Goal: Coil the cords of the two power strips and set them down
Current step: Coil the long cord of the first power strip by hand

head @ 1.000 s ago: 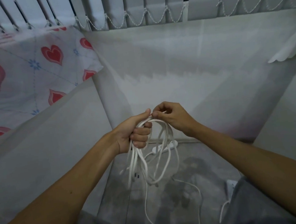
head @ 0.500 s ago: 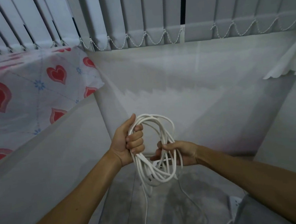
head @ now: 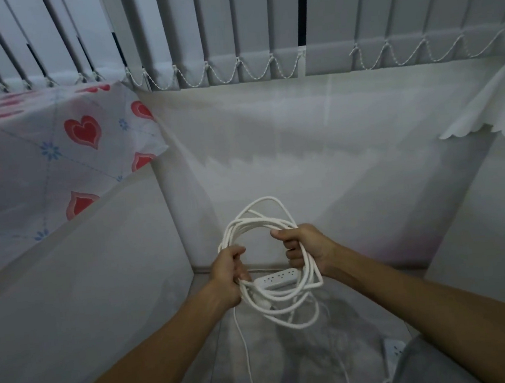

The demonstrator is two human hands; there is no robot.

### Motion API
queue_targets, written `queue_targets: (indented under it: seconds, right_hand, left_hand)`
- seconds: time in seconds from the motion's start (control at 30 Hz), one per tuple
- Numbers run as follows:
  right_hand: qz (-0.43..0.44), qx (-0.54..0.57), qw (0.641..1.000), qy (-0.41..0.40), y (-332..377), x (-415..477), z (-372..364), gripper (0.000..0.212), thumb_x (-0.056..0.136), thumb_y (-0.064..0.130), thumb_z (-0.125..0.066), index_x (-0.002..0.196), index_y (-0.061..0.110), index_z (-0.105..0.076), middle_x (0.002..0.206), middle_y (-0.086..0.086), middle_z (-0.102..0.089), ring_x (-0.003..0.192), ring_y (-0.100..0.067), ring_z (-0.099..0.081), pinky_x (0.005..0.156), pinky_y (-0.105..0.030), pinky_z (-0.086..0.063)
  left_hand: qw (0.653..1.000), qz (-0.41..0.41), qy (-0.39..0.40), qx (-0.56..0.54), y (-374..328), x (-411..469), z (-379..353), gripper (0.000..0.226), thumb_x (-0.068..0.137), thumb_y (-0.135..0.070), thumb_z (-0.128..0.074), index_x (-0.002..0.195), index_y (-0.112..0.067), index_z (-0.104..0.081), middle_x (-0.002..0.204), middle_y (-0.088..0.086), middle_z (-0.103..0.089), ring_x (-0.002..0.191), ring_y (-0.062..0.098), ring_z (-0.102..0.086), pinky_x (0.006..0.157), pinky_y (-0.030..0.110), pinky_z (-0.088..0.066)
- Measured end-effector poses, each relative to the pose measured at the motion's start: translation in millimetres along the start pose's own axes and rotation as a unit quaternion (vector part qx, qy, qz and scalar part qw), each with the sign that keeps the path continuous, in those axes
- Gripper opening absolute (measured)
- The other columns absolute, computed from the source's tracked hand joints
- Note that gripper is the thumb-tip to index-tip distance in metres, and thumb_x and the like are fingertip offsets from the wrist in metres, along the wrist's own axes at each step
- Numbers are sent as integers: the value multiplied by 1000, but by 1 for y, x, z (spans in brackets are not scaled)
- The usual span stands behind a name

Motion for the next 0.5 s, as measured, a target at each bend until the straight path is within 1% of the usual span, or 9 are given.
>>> queue_targets:
  seconds: [0.1, 0.17, 0.2, 0.23, 0.27, 0.33, 0.4, 0.43, 0.5]
  right_hand:
    - [6, -18, 1000, 9, 5, -9, -12, 23, 88, 5, -67, 73, 13, -51, 50, 2, -31, 36, -9, -22, 34, -18, -22]
    - [10, -43, 999, 18, 7, -14, -23, 13, 87, 2, -65, 76, 7, -60, 51, 1, -33, 37, -10, -24, 35, -19, -22]
    - [13, -46, 999, 24, 8, -17, -29, 13, 86, 1, -64, 75, 6, -64, 51, 0, -34, 37, -10, -25, 35, -19, -23]
    - [16, -40, 999, 31, 8, -17, -34, 17, 87, 1, -64, 71, 6, -66, 50, 0, -36, 36, -10, -26, 35, -20, -25]
    - [15, -26, 999, 39, 8, -17, -39, 22, 87, 2, -63, 66, 7, -68, 50, 0, -36, 36, -10, -27, 34, -20, -26]
    - [0, 17, 998, 68, 7, -17, -50, 27, 88, 5, -61, 62, 9, -66, 50, 0, -37, 35, -9, -28, 32, -20, -26]
    - [-22, 60, 993, 101, 5, -18, -59, 30, 90, 9, -59, 61, 11, -60, 48, 2, -36, 34, -8, -26, 32, -20, -24]
    - [-29, 75, 990, 114, 5, -18, -61, 29, 90, 11, -60, 61, 12, -57, 47, 3, -35, 33, -7, -25, 31, -19, -23]
    - [-34, 96, 986, 135, 4, -19, -61, 26, 84, 16, -68, 64, 15, -51, 46, 4, -36, 33, -6, -26, 31, -19, -25]
  left_hand:
    - [997, 21, -48, 57, 22, 7, 16, 36, 89, -4, -49, 59, -15, -33, 46, 0, -33, 24, 7, -18, 28, 12, -18]
    - [993, 59, -58, 87, 35, 10, 24, 26, 91, -8, -49, 66, -10, -41, 57, 8, -46, 27, 9, -24, 30, 13, -23]
    - [990, 79, -54, 103, 40, 10, 26, 20, 91, -11, -50, 73, -6, -46, 61, 12, -51, 30, 11, -31, 32, 15, -26]
    - [988, 100, -36, 111, 45, 10, 26, 16, 91, -14, -51, 79, -3, -50, 63, 14, -52, 34, 14, -37, 34, 17, -29]
    - [986, 118, -11, 113, 51, 8, 24, 17, 89, -16, -51, 81, -2, -53, 60, 13, -50, 36, 15, -39, 36, 18, -32]
    - [982, 137, 55, 116, 61, 5, 15, 17, 84, -16, -52, 76, -2, -57, 54, 10, -45, 35, 16, -40, 40, 22, -37]
    - [979, 135, 103, 112, 64, -1, 5, 13, 81, -14, -55, 73, -5, -58, 56, 10, -47, 38, 18, -43, 45, 26, -41]
    - [978, 132, 114, 117, 64, -2, 2, 14, 82, -14, -56, 72, -5, -59, 57, 10, -49, 39, 19, -45, 46, 27, -42]
    - [976, 117, 108, 149, 62, 0, 5, 19, 85, -14, -56, 69, -5, -61, 60, 11, -52, 43, 20, -48, 48, 28, -44]
Point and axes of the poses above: each hand's wrist, its own x-axis towards the middle knuckle, its own z-axis out of the back of the hand, y = z × x, the point moved 6 cm from there along x, towards the middle knuckle
